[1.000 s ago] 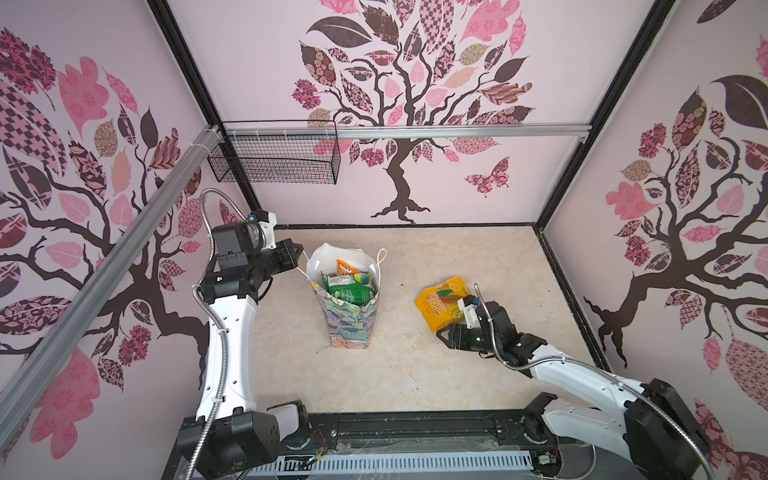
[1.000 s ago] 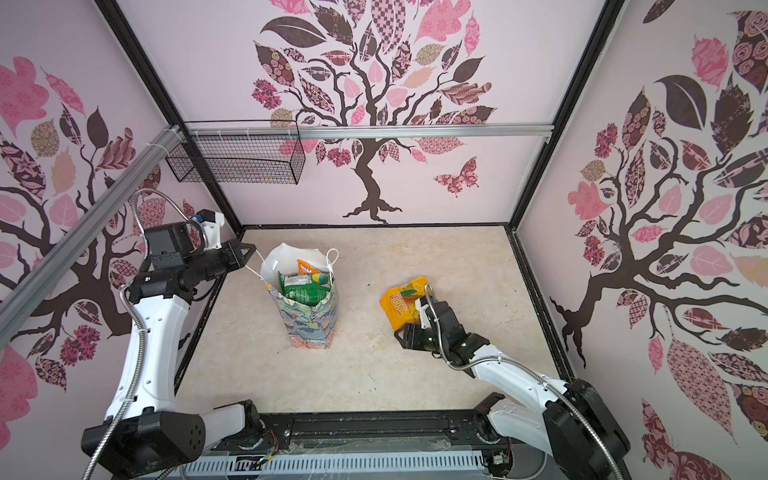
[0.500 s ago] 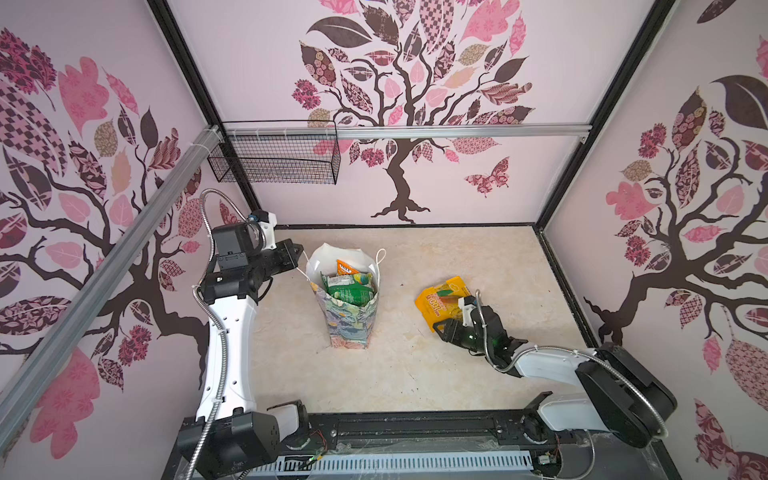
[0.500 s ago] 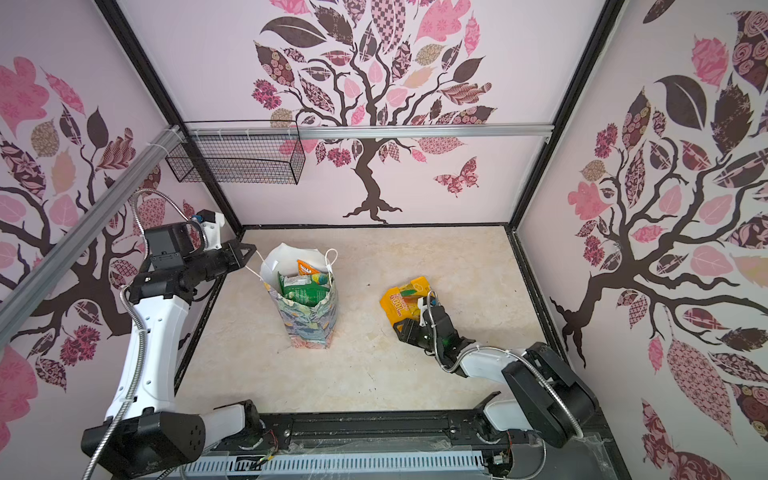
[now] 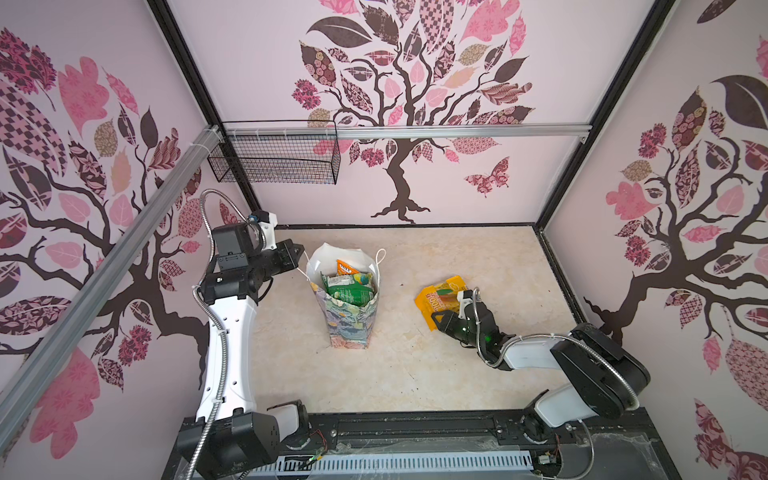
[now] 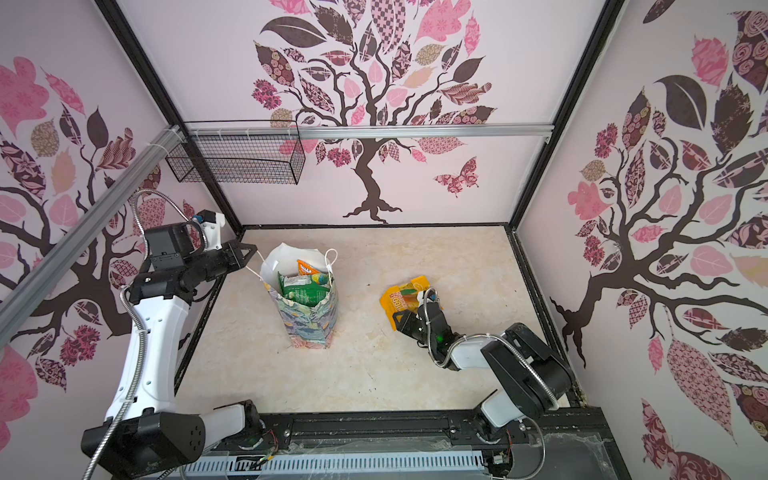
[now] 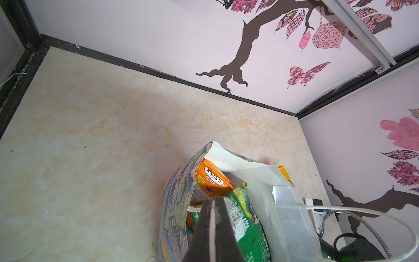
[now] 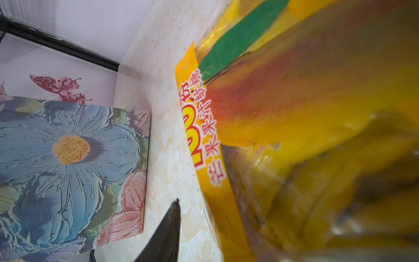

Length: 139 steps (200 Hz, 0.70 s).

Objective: Place the snacks into the paper bag

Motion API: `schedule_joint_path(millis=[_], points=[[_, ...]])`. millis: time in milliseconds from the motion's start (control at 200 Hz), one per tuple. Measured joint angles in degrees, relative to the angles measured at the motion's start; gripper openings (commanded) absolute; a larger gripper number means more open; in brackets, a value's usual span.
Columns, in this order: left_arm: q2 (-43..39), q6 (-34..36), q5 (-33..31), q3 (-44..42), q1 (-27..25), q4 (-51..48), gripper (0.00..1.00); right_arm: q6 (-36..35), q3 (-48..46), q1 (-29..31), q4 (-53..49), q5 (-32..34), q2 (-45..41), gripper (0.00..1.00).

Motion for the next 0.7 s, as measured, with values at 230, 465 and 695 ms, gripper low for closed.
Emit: schedule_joint_path(millis=[230, 465, 695], points=[[0.0, 0.0, 0.5, 0.0, 0.0, 0.0, 0.0, 2.3, 0.1, 0.1, 1.6, 2.8, 2.3, 0.29], [0.0, 0.0, 0.6, 0.0, 0.0, 0.0, 0.0, 2.0, 0.1, 0.1, 1.9, 5.5, 2.4, 0.05], [-0.2, -0.1, 0.7, 0.0, 0.0, 0.0, 0.0, -1.0, 0.1, 0.1, -0.6, 6.1, -0.1, 0.0]])
